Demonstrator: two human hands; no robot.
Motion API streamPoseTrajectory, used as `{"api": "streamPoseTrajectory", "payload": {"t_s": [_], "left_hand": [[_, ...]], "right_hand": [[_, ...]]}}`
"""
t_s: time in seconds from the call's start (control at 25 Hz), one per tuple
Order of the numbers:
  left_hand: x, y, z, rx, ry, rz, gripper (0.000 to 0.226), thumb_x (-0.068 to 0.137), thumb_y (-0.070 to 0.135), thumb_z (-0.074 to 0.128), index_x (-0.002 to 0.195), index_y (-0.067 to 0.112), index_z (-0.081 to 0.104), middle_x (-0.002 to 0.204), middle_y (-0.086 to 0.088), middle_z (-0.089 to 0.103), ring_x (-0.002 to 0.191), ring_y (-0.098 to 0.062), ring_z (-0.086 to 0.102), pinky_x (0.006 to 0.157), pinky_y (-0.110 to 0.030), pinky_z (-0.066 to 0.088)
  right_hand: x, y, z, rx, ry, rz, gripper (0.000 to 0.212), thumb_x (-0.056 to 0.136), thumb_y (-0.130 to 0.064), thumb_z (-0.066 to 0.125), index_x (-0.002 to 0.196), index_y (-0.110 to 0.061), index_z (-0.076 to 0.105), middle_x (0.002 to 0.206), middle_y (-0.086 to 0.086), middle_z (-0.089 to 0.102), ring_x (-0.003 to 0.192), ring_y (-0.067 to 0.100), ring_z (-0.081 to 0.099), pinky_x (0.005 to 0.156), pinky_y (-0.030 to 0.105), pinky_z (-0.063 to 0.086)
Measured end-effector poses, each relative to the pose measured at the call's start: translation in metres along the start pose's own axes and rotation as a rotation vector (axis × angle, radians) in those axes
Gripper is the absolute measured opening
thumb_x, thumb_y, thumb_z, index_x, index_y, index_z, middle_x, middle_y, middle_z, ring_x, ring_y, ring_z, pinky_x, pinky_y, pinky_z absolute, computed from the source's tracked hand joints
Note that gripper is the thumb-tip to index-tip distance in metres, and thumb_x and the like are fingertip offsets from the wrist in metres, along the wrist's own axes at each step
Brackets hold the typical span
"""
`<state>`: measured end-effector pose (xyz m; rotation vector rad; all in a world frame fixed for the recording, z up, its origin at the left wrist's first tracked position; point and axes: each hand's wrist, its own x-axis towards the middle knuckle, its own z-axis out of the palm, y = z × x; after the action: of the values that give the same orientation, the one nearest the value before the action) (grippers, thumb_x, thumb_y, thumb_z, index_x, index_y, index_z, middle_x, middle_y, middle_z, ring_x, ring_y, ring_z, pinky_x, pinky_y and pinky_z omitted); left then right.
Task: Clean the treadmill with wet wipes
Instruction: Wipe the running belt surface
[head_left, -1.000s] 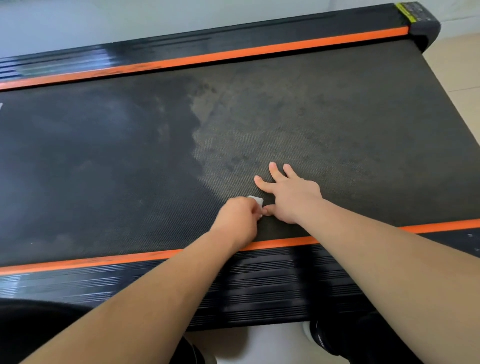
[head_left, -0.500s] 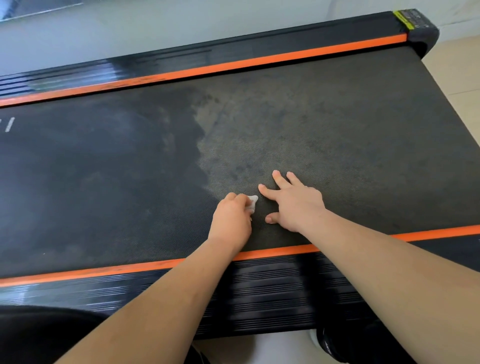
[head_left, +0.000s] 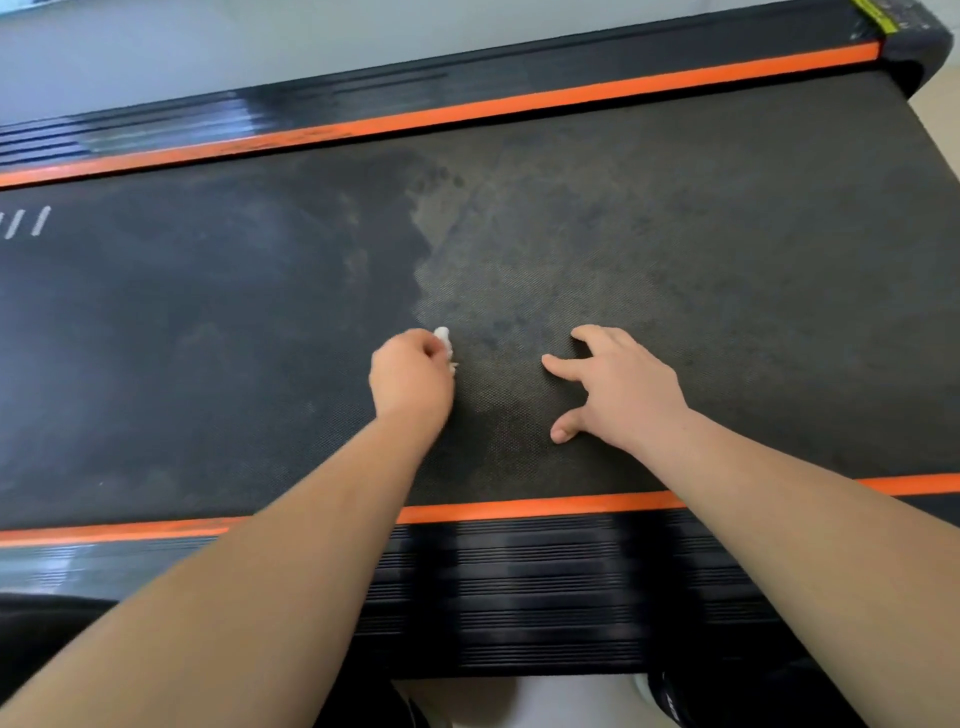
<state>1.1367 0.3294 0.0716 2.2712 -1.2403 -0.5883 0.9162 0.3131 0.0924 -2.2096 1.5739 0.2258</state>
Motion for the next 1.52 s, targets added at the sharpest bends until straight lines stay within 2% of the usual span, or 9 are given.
{"api": "streamPoseTrajectory", "payload": {"t_s": [0.16,0.36,0.52,0.6,0.8,0.96,1.16,1.32,1.52], "left_hand": [[-0.033,0.019,0.027,0.154,-0.261,0.360,0.017,0.098,0.021,0.060,0.095,0.019,0.077,0.099,-0.006,0.064,0.092,-0.025,0.061,0.086,-0.037,0.051],[0.013,-0.015,-0.010,0.098,-0.052,0.076,0.019,0.091,0.027,0.058,0.080,0.021,0.072,0.092,-0.002,0.069,0.088,-0.026,0.067,0.086,-0.037,0.055],[-0.063,0.013,0.028,0.172,-0.302,0.365,0.023,0.099,0.029,0.058,0.094,0.017,0.077,0.090,-0.007,0.063,0.084,-0.029,0.060,0.079,-0.037,0.050],[-0.057,0.013,0.023,0.199,-0.265,0.419,0.022,0.101,0.024,0.058,0.099,0.014,0.077,0.094,-0.010,0.059,0.087,-0.029,0.058,0.080,-0.038,0.047],[-0.016,-0.014,0.003,0.087,-0.078,0.119,0.017,0.095,0.020,0.058,0.083,0.021,0.070,0.097,-0.004,0.070,0.091,-0.024,0.066,0.086,-0.038,0.054],[-0.038,-0.001,0.017,0.226,-0.319,0.368,0.017,0.099,0.021,0.057,0.094,0.015,0.072,0.098,-0.006,0.062,0.094,-0.028,0.060,0.083,-0.036,0.048],[-0.036,-0.010,0.006,0.298,-0.160,0.240,0.016,0.095,0.016,0.058,0.096,0.020,0.074,0.104,-0.006,0.065,0.099,-0.029,0.062,0.080,-0.031,0.044],[-0.096,0.019,0.030,0.208,-0.478,0.470,0.010,0.091,0.021,0.065,0.089,0.021,0.076,0.097,-0.002,0.070,0.095,-0.026,0.064,0.085,-0.035,0.050],[-0.072,-0.025,-0.010,0.420,-0.524,0.508,0.012,0.090,0.017,0.064,0.095,0.022,0.074,0.096,0.002,0.064,0.095,-0.026,0.063,0.086,-0.036,0.050]], "right_hand": [[0.006,0.002,0.003,0.047,-0.011,0.045,0.095,0.059,-0.064,0.087,0.144,-0.057,0.045,0.156,-0.012,0.027,0.145,0.022,0.026,0.104,0.047,0.043],[0.010,0.005,0.005,0.059,-0.019,0.046,0.093,0.058,-0.063,0.088,0.142,-0.058,0.046,0.153,-0.013,0.028,0.144,0.022,0.027,0.099,0.046,0.045],[0.012,0.002,0.003,0.070,-0.019,0.070,0.093,0.055,-0.059,0.092,0.139,-0.056,0.051,0.150,-0.012,0.030,0.142,0.020,0.026,0.097,0.043,0.043],[0.010,0.002,0.006,0.071,-0.019,0.073,0.093,0.058,-0.059,0.091,0.141,-0.057,0.048,0.152,-0.012,0.028,0.143,0.021,0.025,0.099,0.044,0.043],[0.009,0.004,0.007,0.051,-0.038,0.070,0.093,0.062,-0.062,0.087,0.144,-0.059,0.043,0.155,-0.012,0.026,0.145,0.023,0.025,0.101,0.047,0.045],[0.012,0.001,0.003,0.067,-0.049,0.082,0.094,0.060,-0.058,0.091,0.142,-0.056,0.047,0.151,-0.010,0.027,0.143,0.023,0.025,0.100,0.047,0.044],[0.003,0.005,0.005,0.082,-0.022,0.041,0.090,0.069,-0.058,0.086,0.148,-0.054,0.042,0.160,-0.010,0.023,0.149,0.024,0.020,0.112,0.048,0.037],[-0.003,0.016,0.009,0.081,-0.020,-0.033,0.076,0.082,-0.062,0.074,0.149,-0.056,0.039,0.168,-0.014,0.016,0.156,0.016,0.009,0.121,0.045,0.024],[-0.007,0.030,0.008,0.031,-0.029,-0.077,0.056,0.100,-0.035,0.056,0.153,-0.042,0.040,0.171,-0.009,0.011,0.157,0.012,0.006,0.124,0.042,0.019]]}}
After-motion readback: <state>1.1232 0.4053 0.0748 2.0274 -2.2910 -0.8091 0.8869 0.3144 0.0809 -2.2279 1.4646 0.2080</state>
